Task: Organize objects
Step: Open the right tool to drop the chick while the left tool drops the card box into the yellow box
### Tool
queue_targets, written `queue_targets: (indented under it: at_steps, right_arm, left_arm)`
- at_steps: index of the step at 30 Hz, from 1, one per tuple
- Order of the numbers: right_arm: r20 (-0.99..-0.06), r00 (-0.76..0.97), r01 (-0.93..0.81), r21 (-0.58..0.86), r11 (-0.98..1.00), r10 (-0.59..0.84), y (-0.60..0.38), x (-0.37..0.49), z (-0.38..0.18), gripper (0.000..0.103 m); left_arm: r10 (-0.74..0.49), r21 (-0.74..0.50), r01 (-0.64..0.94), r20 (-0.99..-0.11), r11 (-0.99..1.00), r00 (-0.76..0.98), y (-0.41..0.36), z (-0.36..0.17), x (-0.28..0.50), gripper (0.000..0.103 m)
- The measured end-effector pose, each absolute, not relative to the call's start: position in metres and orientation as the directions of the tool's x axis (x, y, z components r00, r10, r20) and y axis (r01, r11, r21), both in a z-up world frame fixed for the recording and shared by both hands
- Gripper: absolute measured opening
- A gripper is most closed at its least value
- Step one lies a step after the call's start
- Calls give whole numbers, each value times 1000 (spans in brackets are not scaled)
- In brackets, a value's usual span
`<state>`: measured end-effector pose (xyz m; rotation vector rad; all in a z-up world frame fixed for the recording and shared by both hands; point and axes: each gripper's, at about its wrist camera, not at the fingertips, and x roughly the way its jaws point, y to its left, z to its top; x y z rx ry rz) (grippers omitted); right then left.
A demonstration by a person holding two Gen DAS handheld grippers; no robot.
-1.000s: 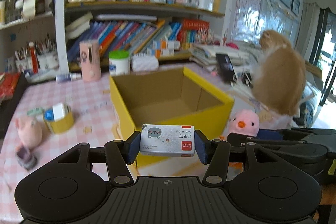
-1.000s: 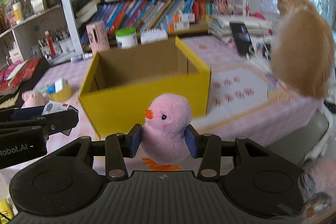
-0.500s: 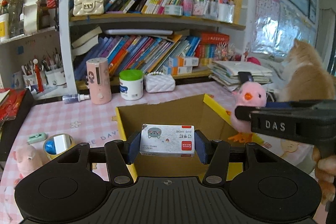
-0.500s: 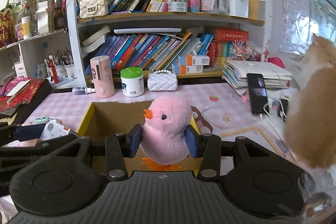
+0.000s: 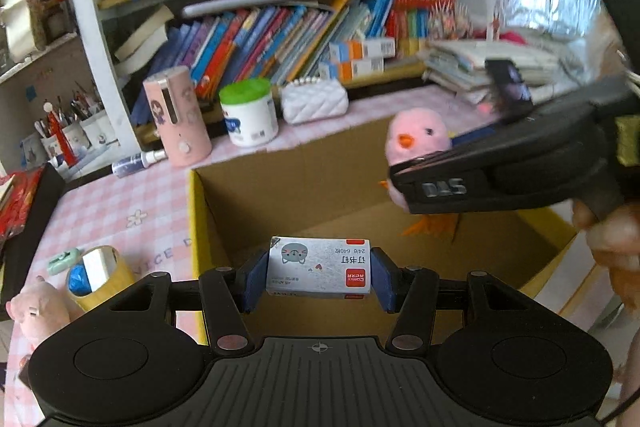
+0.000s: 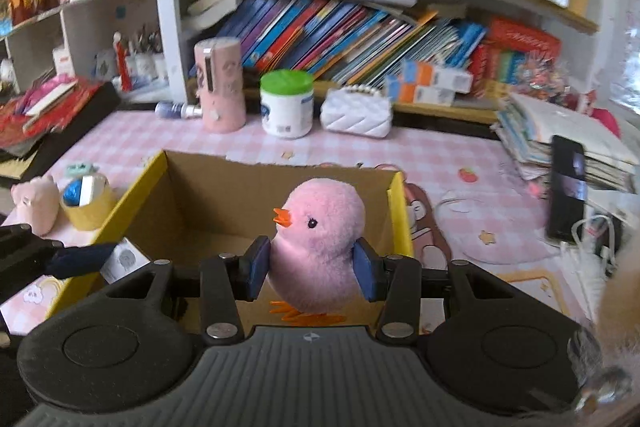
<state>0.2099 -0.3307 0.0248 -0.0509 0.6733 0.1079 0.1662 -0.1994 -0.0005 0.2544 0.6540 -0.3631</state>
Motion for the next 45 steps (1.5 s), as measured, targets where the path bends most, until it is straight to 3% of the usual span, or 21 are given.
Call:
queue_targets:
  at_steps: [12, 24, 28, 30, 36, 40, 45]
  right_arm:
    - [-807, 570, -324, -48, 945, 155, -325, 272, -27, 42]
    - [-834, 524, -351, -25, 936, 174, -324, 278, -31, 43]
    - [-800, 575, -345, -48, 937, 171, -323, 273, -24, 53]
    - [-768, 617, -316, -41, 948, 173, -326, 264, -17, 64]
    - [-629, 762, -183, 17, 983, 153, -340, 219, 19, 75]
    - [-538, 842, -45, 7, 999, 42, -345, 181, 36, 85]
    - [-478, 876, 72, 1, 997, -63, -334, 135, 42, 90]
  left_arm:
    - [-204, 129, 427, -733, 895, 649, -225, -19, 187, 53]
    - [-171, 131, 390, -741, 912, 649, -228, -24, 190, 55]
    - [-189, 125, 384, -706, 915, 682, -224, -14, 179, 65]
    - [-197, 121, 374, -680, 919, 706, -219, -7, 172, 69]
    - [-201, 64, 302, -612, 951, 765, -195, 16, 145, 81]
    - [-186, 33, 247, -564, 968, 805, -171, 26, 125, 93]
    - [-146, -21, 160, -533, 987, 833, -137, 30, 104, 95]
